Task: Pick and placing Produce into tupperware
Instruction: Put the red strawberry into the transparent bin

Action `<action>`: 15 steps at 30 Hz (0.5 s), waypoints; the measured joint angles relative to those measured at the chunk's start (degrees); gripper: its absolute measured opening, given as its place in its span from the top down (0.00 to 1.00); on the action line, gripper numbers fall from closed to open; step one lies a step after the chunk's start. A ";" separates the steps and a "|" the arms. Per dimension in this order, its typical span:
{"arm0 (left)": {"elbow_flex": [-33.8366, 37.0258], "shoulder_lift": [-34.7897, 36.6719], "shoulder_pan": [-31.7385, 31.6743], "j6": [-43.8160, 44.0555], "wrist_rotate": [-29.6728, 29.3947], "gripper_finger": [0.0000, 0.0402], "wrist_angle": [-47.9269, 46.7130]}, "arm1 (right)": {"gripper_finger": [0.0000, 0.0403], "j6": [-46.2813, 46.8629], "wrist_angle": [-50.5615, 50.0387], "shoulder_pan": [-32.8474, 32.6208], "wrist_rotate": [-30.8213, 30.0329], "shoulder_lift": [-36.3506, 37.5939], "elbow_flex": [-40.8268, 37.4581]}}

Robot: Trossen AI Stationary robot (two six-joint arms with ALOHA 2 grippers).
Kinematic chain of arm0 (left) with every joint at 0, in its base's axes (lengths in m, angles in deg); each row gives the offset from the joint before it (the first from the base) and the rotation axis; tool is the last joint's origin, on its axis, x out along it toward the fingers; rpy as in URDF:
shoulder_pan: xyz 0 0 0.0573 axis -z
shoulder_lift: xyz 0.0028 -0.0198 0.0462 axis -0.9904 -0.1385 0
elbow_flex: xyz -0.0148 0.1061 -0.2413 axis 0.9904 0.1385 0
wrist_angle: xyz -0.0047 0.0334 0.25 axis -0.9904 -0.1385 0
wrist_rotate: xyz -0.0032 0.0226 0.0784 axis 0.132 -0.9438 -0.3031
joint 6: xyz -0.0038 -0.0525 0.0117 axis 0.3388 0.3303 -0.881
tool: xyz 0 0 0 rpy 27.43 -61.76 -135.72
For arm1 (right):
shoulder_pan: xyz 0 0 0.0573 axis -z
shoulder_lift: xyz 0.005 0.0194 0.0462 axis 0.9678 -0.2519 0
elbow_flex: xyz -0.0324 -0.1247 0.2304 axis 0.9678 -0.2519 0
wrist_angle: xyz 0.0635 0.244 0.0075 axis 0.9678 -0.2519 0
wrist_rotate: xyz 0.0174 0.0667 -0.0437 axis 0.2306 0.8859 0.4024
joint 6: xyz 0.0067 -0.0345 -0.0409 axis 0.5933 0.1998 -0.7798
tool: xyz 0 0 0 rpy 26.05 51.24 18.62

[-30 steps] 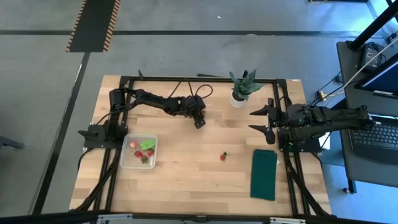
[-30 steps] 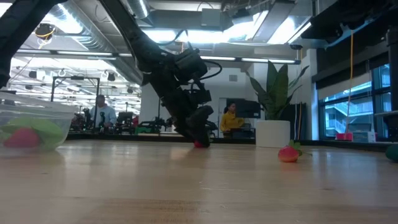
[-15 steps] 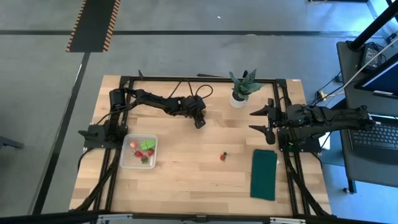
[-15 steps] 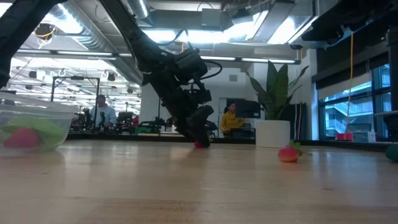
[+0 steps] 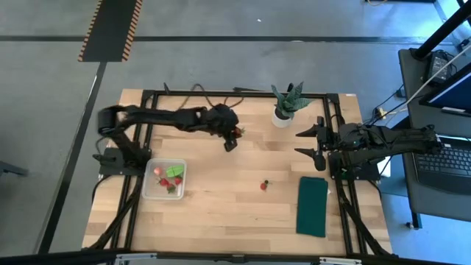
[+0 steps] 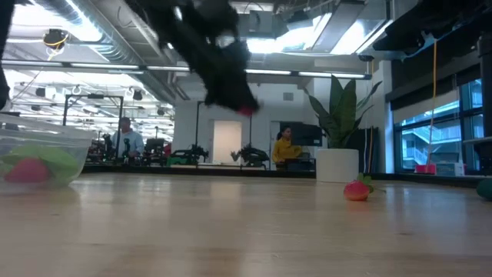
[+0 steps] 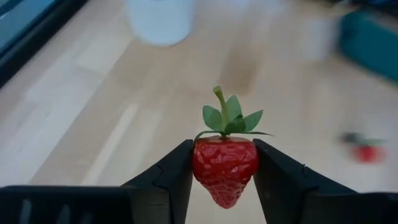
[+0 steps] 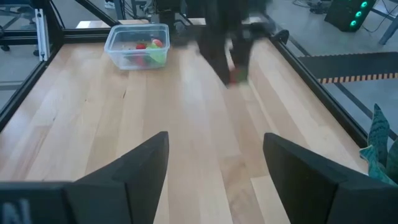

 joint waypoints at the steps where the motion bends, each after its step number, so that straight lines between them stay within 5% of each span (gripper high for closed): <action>1: -0.01 2.47 0.49 0.38 0.79 0.63 -1.71 | 0.34 0.00 0.05 0.02 0.00 -0.01 0.00; 7: -0.04 18.88 3.88 7.62 5.87 0.65 -14.43 | 0.34 0.09 0.33 0.02 -0.01 -0.02 0.00; 15: -0.12 35.04 12.75 30.80 6.72 0.64 -36.75 | 0.34 -0.02 3.16 0.02 -0.04 -0.04 0.00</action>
